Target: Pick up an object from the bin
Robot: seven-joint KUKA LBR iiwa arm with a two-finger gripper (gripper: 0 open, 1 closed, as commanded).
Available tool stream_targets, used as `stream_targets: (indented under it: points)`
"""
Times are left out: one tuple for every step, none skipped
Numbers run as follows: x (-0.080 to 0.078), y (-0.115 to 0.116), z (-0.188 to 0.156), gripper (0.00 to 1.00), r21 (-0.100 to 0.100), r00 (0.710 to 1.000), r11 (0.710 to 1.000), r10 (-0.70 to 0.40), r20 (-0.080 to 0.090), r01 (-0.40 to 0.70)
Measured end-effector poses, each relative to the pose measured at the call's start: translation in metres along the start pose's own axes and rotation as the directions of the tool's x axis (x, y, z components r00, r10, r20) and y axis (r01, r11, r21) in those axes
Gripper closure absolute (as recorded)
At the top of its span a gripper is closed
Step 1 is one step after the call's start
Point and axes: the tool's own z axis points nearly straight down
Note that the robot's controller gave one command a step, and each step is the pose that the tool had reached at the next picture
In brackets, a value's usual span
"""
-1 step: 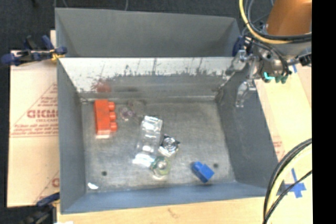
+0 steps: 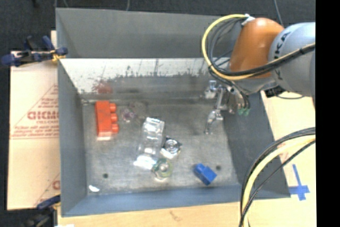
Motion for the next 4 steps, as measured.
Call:
stream_targets:
  points:
    - [0.053,0.079,-0.01,0.0,0.0,0.989,0.989,-0.149,0.004,0.149]
    - [0.129,0.085,0.035,0.0,0.009,0.955,0.955,-0.296,0.02,0.296]
    - [0.131,0.134,0.035,0.0,0.004,0.99,0.99,-0.139,0.019,0.139]
    - [0.129,0.134,0.033,1.0,0.005,0.989,0.99,-0.143,0.024,0.142]
